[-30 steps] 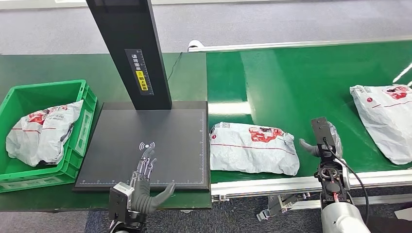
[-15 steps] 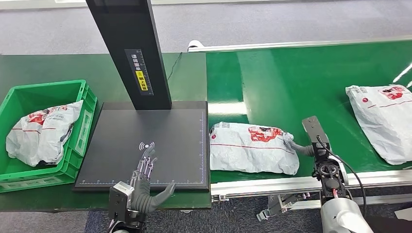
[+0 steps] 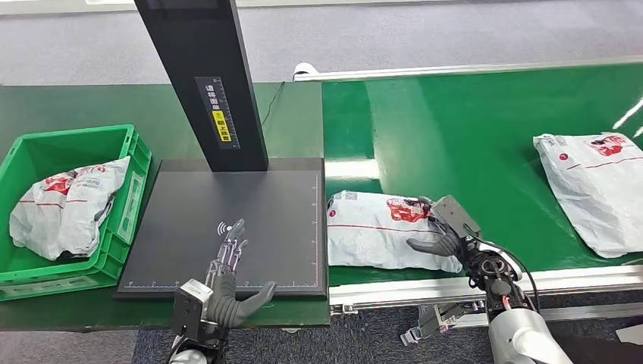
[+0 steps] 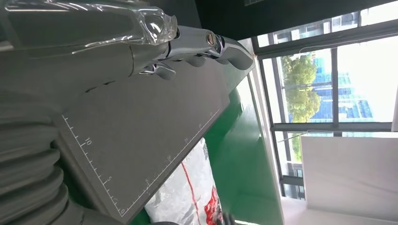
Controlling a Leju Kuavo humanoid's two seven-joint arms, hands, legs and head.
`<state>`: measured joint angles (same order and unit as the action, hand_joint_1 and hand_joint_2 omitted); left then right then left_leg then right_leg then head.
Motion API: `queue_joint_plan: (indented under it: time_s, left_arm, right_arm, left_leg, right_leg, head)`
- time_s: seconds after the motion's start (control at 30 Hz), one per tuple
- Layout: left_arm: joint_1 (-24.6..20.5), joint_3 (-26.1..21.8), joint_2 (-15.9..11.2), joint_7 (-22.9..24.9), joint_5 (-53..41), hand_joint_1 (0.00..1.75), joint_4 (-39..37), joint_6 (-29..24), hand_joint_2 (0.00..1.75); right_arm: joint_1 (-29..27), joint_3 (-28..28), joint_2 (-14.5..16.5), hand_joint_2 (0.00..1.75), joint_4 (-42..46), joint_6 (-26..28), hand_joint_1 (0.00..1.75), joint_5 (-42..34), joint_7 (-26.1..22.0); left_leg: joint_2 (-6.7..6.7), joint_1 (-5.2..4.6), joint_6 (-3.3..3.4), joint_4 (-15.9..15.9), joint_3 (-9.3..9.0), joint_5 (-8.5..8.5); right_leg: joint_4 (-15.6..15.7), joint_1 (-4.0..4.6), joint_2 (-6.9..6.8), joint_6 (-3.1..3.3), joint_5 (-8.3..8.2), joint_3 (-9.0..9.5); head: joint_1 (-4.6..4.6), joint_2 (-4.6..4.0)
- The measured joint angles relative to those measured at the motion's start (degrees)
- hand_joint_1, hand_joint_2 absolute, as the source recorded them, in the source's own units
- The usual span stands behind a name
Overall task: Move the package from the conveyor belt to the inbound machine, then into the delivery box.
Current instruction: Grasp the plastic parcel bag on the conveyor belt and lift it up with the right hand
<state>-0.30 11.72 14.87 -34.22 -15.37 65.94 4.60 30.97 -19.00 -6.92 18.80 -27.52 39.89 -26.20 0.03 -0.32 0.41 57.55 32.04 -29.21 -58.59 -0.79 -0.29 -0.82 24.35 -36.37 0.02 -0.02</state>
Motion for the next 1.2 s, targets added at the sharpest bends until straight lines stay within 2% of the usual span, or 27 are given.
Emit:
queue_joint_plan:
  time_s: [0.17, 0.37, 0.5, 0.63, 0.7, 1.2]
  left_arm:
    - [-0.79, 0.02, 0.01, 0.12, 0.05, 0.00, -0.77, 0.45, 1.75]
    - [-1.37, 0.06, 0.05, 1.08, 0.83, 0.00, -1.28, 1.09, 1.75]
    - [-1.53, 0.15, 0.22, 2.09, 1.17, 0.00, -1.28, 1.40, 1.75]
    - [-1.42, 0.26, 0.51, 3.29, 1.56, 0.00, -0.98, 1.44, 1.75]
    - [-1.34, 0.36, 0.54, 3.55, 1.63, 0.00, -0.70, 1.44, 1.75]
    - [-1.09, 0.57, 0.54, 3.69, 1.72, 0.00, -0.15, 1.44, 1.75]
  right_arm:
    - [0.33, 2.77, 0.67, 1.75, -0.70, 0.17, 0.00, 2.61, 6.53]
    - [1.13, 7.24, 1.63, 1.75, -0.83, 3.50, 0.02, 7.94, 14.92]
    - [1.10, 11.25, 2.39, 1.75, -0.83, 6.83, 1.75, 13.04, 20.22]
    - [1.24, 16.30, 3.10, 1.75, -0.83, 10.97, 1.75, 19.64, 26.45]
    - [1.43, 18.16, 3.17, 1.75, -0.83, 11.48, 1.75, 20.75, 27.75]
    - [1.86, 21.50, 3.22, 1.75, -0.83, 11.65, 1.75, 21.12, 28.19]
  left_leg:
    - [0.01, 0.00, 0.00, 0.00, -0.05, 0.00]
    - [0.00, 0.00, 0.01, -0.01, -0.46, -0.03]
    - [-0.04, -0.01, 0.06, -0.01, -0.78, -0.06]
    - [-0.30, -0.01, 0.09, -0.02, -1.09, -0.07]
    - [-0.38, -0.01, 0.10, -0.02, -1.16, -0.07]
    - [-0.37, -0.01, 0.15, -0.01, -1.18, -0.13]
  right_leg:
    - [0.00, 0.01, 0.01, 0.00, 0.00, 0.01]
    - [0.03, 0.01, -0.01, -0.06, 0.10, 0.41]
    - [0.08, 0.00, -0.03, -0.13, 0.16, 0.77]
    - [0.15, -0.01, -0.22, -0.22, 0.22, 1.17]
    - [0.17, -0.01, -0.30, -0.24, 0.23, 1.28]
    - [0.18, 0.00, -0.32, -0.26, 0.25, 1.30]
  head:
    - [0.00, 0.00]
    - [0.00, 0.00]
    - [0.00, 0.01]
    - [0.01, 0.01]
    - [0.02, 0.00]
    - [0.01, 0.01]
